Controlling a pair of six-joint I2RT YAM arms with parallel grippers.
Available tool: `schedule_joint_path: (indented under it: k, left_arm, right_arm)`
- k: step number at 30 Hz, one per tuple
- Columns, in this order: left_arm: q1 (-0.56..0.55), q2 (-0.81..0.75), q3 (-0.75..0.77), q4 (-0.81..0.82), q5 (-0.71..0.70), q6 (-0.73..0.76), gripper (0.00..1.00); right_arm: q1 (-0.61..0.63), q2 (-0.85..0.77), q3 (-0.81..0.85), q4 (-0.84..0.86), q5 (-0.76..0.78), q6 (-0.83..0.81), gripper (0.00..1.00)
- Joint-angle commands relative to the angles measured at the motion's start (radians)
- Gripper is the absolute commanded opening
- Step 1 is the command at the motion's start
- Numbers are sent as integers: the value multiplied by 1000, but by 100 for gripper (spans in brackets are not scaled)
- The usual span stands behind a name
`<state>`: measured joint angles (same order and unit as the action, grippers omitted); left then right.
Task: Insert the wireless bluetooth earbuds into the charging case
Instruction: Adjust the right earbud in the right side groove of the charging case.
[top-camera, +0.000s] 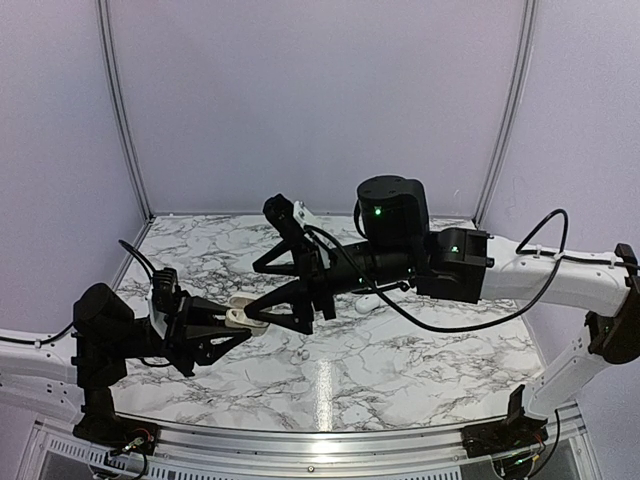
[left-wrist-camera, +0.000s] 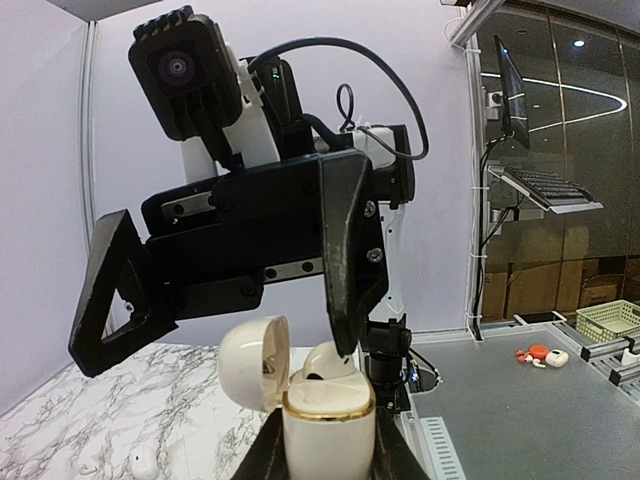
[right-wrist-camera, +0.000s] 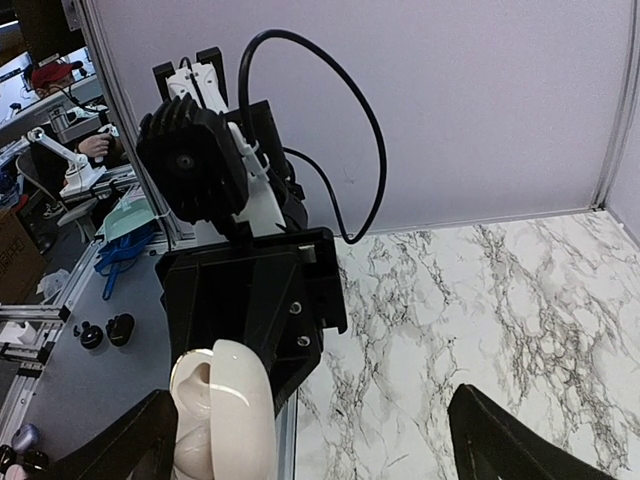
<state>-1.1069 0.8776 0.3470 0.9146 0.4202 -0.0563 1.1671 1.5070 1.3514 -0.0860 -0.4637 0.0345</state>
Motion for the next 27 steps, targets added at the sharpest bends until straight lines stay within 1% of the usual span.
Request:
schedule_joint_path:
  k: [1,13,24,27]
  left_arm:
    - [4,-15,23,43,24,5,0]
    - [5,-24,17,40,11,8,0]
    - [30,23,17,42,-2,-16,0]
    - [48,23,16,42,-5,-27,0]
  right_arm:
    - [-19,-19,22,-1,13,23,93]
    - [-31,-1,-16,5,-8,13,92]
    - [-31,-48,38,69,-150,-7,93]
    - [-63,-74,24,92,-161,15,92]
